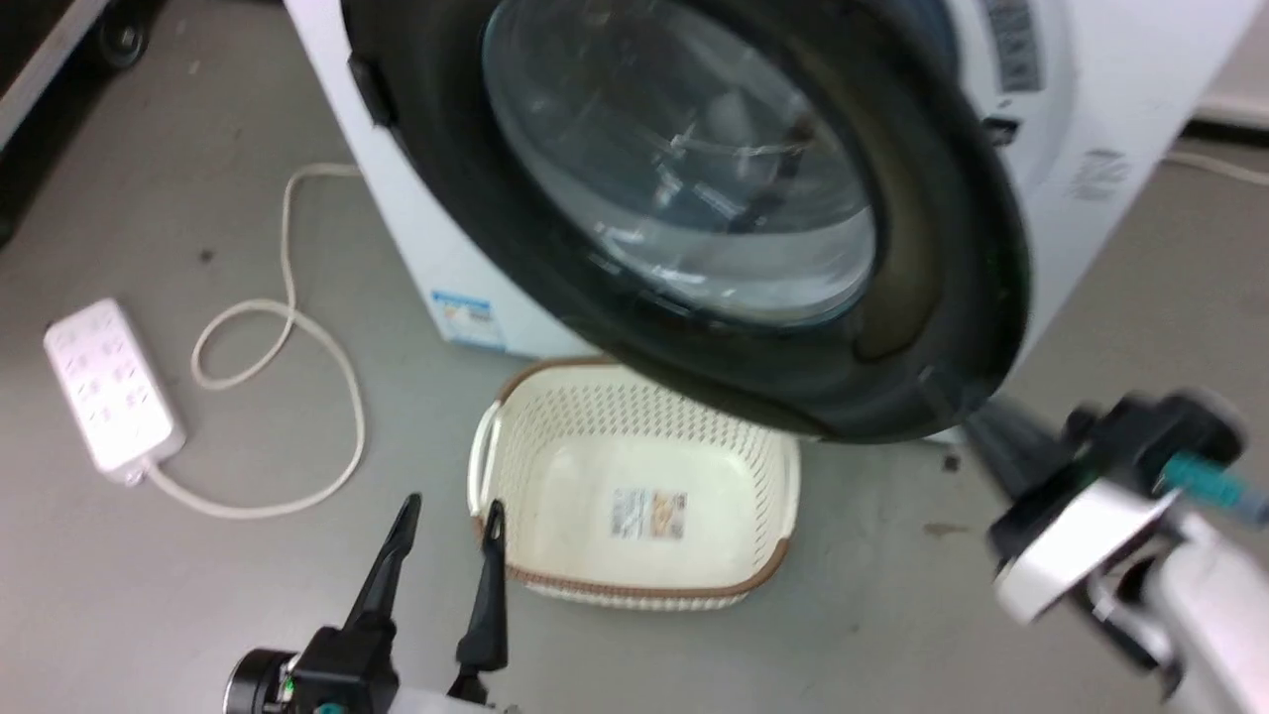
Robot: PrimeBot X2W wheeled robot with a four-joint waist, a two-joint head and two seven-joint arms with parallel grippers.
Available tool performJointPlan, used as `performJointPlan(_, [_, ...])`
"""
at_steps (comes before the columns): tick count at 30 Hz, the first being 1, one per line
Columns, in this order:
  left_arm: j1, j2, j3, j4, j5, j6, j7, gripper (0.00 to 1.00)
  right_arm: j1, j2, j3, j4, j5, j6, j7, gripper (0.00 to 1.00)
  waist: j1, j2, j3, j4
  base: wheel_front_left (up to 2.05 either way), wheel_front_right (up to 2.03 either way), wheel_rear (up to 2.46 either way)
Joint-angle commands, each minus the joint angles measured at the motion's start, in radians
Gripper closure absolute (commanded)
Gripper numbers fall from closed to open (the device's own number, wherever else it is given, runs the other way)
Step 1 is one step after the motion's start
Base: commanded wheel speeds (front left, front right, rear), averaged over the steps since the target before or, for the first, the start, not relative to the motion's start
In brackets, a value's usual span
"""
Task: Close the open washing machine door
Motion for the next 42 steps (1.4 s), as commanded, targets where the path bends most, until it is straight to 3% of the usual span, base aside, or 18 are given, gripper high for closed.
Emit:
performJointPlan(1, [-0.019, 0.000, -0.010, -0.003, -0.004, 0.011, -0.005, 0.00, -0.033, -0.022, 0.000, 0.017, 0.015, 0.001, 0.002, 1.00, -0.0003, -0.0001, 0.051, 0.044, 0.00, 0.00, 0.00])
performJointPlan(11, [-0.080, -0.001, -0.090, -0.025, -0.036, 0.081, -0.005, 0.00, -0.289, -0.125, -0.030, 0.193, 0.175, 0.001, 0.033, 1.00, -0.0003, -0.0001, 0.148, 0.100, 0.00, 0.00, 0.00])
performJointPlan(22, [-0.114, -0.001, -0.129, -0.025, -0.037, 0.107, -0.005, 0.00, -0.475, -0.102, -0.101, 0.371, 0.229, 0.001, 0.063, 1.00, -0.0003, -0.0001, 0.185, 0.113, 0.00, 0.00, 0.00])
performJointPlan(31, [-0.111, -0.001, -0.119, -0.007, -0.035, 0.102, -0.005, 0.00, -0.458, -0.047, -0.099, 0.448, 0.218, 0.001, -0.004, 1.00, -0.0003, -0.0001, 0.122, 0.084, 0.00, 0.00, 0.00])
performJointPlan(32, [-0.109, -0.001, -0.114, -0.003, -0.033, 0.097, -0.005, 0.00, -0.448, -0.038, -0.100, 0.450, 0.213, 0.001, -0.021, 0.64, -0.0003, -0.0001, 0.109, 0.078, 0.00, 0.00, 0.00])
performJointPlan(33, [-0.108, -0.001, -0.107, 0.001, -0.033, 0.093, -0.005, 0.00, -0.434, -0.028, -0.099, 0.451, 0.207, 0.001, -0.035, 0.00, -0.0003, -0.0001, 0.092, 0.069, 0.00, 0.00, 0.00])
performJointPlan(42, [-0.051, -0.001, -0.020, 0.048, -0.026, 0.019, -0.005, 0.00, -0.134, 0.109, -0.236, 0.357, 0.066, 0.001, -0.089, 0.00, -0.0003, -0.0001, -0.088, -0.053, 0.00, 0.00, 0.00])
